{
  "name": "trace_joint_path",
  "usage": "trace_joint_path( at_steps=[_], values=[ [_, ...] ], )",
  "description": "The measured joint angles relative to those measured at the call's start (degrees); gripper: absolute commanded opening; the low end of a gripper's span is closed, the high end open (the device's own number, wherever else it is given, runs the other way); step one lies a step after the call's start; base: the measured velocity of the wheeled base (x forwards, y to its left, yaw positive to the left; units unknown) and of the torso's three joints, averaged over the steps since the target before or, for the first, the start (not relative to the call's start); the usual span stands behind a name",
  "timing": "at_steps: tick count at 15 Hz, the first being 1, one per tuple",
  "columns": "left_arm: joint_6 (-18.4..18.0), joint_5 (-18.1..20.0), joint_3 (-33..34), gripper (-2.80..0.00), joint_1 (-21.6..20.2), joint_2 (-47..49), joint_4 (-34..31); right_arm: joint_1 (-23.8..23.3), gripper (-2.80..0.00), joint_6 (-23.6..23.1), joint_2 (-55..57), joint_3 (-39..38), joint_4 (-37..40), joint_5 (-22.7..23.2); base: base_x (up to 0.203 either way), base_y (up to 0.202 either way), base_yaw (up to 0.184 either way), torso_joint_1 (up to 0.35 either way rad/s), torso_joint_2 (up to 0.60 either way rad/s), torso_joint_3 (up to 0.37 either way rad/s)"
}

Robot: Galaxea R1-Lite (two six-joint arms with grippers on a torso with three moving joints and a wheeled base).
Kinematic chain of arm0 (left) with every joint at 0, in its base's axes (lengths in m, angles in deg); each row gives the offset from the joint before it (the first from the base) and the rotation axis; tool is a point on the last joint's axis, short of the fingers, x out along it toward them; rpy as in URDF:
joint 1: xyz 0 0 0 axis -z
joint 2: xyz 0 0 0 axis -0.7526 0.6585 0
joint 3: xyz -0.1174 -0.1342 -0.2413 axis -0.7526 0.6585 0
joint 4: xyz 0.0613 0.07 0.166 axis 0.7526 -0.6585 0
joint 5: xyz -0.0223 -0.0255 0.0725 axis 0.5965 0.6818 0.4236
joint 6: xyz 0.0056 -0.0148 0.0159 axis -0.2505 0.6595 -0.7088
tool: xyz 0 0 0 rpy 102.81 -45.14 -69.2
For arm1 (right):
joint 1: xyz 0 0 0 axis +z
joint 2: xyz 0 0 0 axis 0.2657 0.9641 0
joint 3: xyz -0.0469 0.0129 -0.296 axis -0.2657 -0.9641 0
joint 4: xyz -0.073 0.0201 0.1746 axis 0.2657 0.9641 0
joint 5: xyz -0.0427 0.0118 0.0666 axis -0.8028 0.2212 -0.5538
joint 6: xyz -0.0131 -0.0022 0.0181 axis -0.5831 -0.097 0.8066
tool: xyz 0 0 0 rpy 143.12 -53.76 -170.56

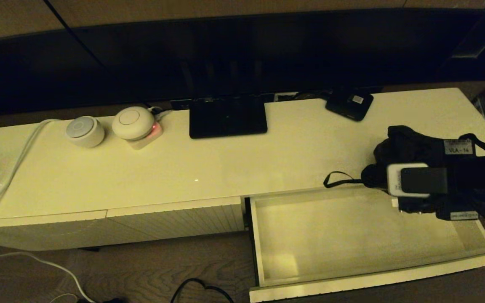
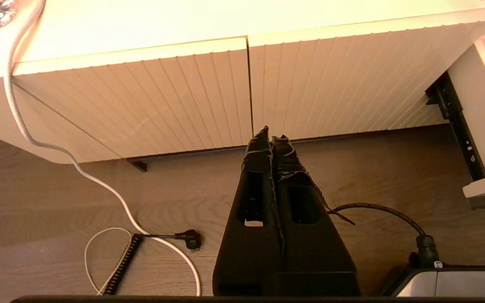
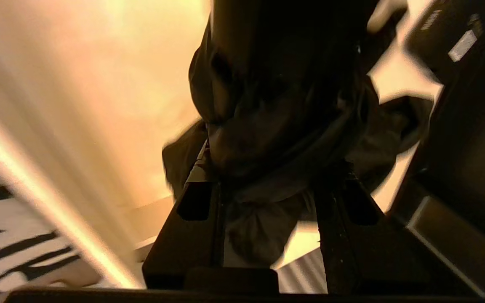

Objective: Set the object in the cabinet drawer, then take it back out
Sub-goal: Put the umbrella in the drawer

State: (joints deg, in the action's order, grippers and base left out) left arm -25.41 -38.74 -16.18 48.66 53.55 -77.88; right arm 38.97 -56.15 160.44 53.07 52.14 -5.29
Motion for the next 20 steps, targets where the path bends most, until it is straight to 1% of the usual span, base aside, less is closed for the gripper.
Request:
trace_joint_path(
  at_steps=[3, 7, 10, 11, 15, 17, 20],
  values=[
    [0.0, 0.0, 0.0, -2.80, 0.0, 0.0, 0.0, 1.9, -2.80, 0.6, -5.2, -2.3, 3.9, -0.2, 0.000, 0.000, 0.000, 0.000, 0.00, 0.000],
    [0.0, 0.0, 0.0, -2.80, 0.0, 0.0, 0.0, 2.3, -2.80, 2.9, -10.3, -4.0, 8.0, -0.2, 0.000, 0.000, 0.000, 0.000, 0.00, 0.000],
    [0.0, 0.0, 0.0, -2.80, 0.0, 0.0, 0.0, 1.5, -2.80, 7.2, -11.4, -7.7, 8.1, -0.1, 0.000, 0.000, 0.000, 0.000, 0.00, 0.000],
    [0.0, 0.0, 0.0, -2.80, 0.0, 0.0, 0.0, 1.0, -2.80, 7.9, -11.3, -8.6, 7.8, 0.0, 0.000, 0.000, 0.000, 0.000, 0.00, 0.000],
    [0.0, 0.0, 0.0, -2.80, 0.0, 0.0, 0.0, -2.7, -2.80, 9.3, -10.1, -12.3, 5.7, 0.4, 0.000, 0.000, 0.000, 0.000, 0.00, 0.000],
    [0.0, 0.0, 0.0, -2.80, 0.0, 0.0, 0.0, -2.4, -2.80, 10.5, -10.3, -14.3, 3.9, 0.7, 0.000, 0.000, 0.000, 0.000, 0.00, 0.000],
    [0.0, 0.0, 0.0, -2.80, 0.0, 0.0, 0.0, -1.9, -2.80, 10.6, -12.5, -17.6, 3.6, 1.6, 0.000, 0.000, 0.000, 0.000, 0.00, 0.000]
  ],
)
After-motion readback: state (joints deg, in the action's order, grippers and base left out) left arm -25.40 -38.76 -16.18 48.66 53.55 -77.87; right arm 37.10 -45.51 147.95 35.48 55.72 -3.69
